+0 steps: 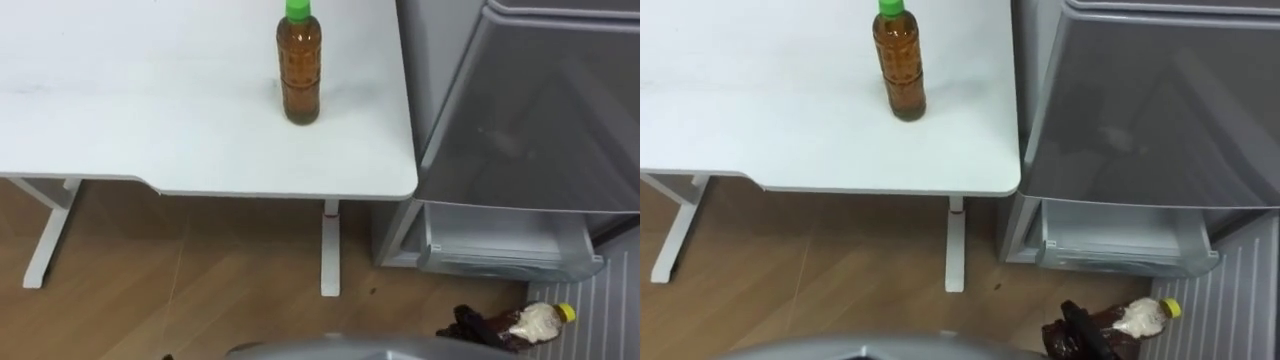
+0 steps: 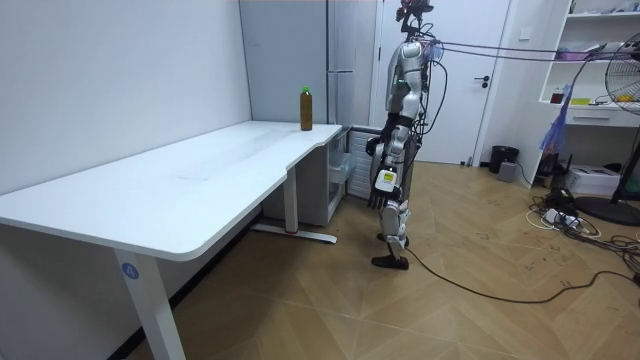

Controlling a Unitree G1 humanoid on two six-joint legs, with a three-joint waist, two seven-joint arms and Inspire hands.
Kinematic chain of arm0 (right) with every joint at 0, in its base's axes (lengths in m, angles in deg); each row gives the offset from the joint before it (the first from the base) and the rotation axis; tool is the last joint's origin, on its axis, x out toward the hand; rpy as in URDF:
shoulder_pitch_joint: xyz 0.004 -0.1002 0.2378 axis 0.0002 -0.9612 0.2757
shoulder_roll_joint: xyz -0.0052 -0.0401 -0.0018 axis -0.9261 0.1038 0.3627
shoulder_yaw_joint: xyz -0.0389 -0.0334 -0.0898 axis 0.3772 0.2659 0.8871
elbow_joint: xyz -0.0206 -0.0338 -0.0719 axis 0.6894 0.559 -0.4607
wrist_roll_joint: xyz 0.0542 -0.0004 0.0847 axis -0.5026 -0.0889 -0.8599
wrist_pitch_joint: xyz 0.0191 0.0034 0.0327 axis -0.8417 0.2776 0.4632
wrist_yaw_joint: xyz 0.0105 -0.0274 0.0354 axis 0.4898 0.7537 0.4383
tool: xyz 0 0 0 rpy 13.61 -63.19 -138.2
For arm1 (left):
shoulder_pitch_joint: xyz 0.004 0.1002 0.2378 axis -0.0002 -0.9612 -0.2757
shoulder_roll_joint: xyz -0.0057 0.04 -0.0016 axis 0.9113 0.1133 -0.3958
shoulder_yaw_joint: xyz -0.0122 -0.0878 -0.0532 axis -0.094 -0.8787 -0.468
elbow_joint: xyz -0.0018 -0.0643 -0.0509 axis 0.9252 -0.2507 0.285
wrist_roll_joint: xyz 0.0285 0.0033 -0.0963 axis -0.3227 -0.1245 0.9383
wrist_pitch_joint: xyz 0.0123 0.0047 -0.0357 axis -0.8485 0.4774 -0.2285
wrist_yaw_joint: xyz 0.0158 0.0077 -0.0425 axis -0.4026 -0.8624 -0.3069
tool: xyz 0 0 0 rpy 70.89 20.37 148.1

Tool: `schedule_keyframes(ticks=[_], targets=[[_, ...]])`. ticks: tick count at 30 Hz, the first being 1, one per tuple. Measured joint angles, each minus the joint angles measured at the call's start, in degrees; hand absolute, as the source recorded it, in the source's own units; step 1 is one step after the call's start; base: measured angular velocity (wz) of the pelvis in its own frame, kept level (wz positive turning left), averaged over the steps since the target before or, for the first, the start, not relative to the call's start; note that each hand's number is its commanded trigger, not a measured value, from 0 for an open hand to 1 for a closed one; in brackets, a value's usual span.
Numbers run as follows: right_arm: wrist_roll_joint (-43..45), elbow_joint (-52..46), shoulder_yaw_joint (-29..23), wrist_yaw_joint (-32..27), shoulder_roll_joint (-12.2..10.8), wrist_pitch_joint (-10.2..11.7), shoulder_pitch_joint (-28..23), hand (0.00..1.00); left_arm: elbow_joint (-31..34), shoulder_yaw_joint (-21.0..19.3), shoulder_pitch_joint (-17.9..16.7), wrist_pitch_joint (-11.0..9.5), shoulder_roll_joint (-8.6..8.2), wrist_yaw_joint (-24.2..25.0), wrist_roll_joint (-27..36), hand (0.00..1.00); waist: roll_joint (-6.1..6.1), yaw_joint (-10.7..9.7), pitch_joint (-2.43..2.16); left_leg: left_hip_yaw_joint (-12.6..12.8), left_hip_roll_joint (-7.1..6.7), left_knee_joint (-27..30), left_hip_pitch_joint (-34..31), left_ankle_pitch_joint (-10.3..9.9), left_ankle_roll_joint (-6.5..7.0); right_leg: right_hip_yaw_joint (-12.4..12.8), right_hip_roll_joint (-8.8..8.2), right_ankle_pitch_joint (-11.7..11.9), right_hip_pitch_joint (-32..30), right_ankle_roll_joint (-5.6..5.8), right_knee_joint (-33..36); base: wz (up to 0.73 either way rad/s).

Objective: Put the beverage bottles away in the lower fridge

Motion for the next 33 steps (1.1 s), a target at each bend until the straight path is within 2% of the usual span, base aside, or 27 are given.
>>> schedule_keyframes(ticks=[2,6,9,12,18,21,24,27,33], targets=[[-3.1,-1.4,0.0,-0.6,-0.2,0.0,0.7,1.00,0.1,0.0,0.1,0.0,-0.14,-0.1,-2.4,0.00,0.20,-0.3,-0.01,0.1,-0.03,0.4,-0.1,0.0,0.01,0.1,-0.01,0.0,0.1,0.01,0.0,0.02],[-8.9,-7.7,0.0,-1.8,-0.4,1.5,0.8,1.00,0.9,0.2,0.8,0.0,-0.69,-0.9,-4.8,0.00,0.72,-0.5,0.27,0.1,-0.03,0.4,-0.2,0.0,0.01,0.2,-0.01,0.0,0.1,0.04,0.1,0.00],[-10.0,-11.2,0.2,-1.9,-0.4,2.8,0.8,1.00,1.2,0.5,1.4,-0.1,-0.88,-1.3,-6.6,0.00,0.89,-0.5,0.26,0.1,0.00,0.4,-0.3,0.0,0.00,-0.1,0.02,0.0,0.1,0.07,0.1,0.03],[-10.8,-13.8,0.5,-2.2,-0.5,3.2,0.8,1.00,1.2,0.7,1.7,-0.1,-0.86,-1.3,-7.4,0.00,0.90,-0.4,0.24,0.1,-0.02,0.3,-0.3,0.0,0.00,-0.2,0.00,0.0,0.1,0.07,0.1,0.03],[-14.0,-17.9,0.5,-5.0,-0.5,3.3,0.6,1.00,1.2,0.7,0.3,-0.2,-0.79,-1.1,-8.2,0.00,1.07,-0.2,0.18,0.1,-0.03,0.2,-0.2,0.0,0.01,-0.1,0.01,0.0,0.1,0.07,0.2,-0.01],[-16.0,-20.2,0.4,-5.6,-0.5,4.9,0.6,1.00,1.2,0.7,-0.3,-0.2,-0.72,-1.2,-9.9,0.00,1.15,-0.3,0.13,0.2,-0.01,0.3,-0.2,0.0,0.01,-0.1,0.00,0.0,-0.4,0.07,0.4,-0.01],[-17.0,-20.8,0.4,-5.6,-0.4,6.1,1.3,1.00,1.2,1.0,-0.4,-0.2,-0.67,-1.2,-11.4,0.00,1.36,-0.2,-0.05,0.2,0.03,1.0,-1.1,0.0,0.03,-0.2,-0.08,0.0,-0.9,0.07,1.1,0.00],[-19.0,-20.7,0.4,-5.7,-0.4,6.2,2.0,1.00,1.2,1.2,-0.5,-0.2,-0.62,-1.2,-13.8,0.00,1.55,-0.4,-0.13,-0.1,-0.02,1.7,-1.9,-0.1,0.10,-0.4,-0.19,0.0,-1.3,0.05,1.2,0.04],[-20.9,-18.5,0.3,-6.9,-0.2,6.2,5.9,1.00,1.3,3.3,0.9,0.0,-0.28,-1.0,-17.8,0.00,1.65,-0.7,0.02,-0.4,-0.06,3.5,-6.5,0.1,0.24,-1.4,-0.64,-0.1,-5.2,-0.08,3.1,0.08]])
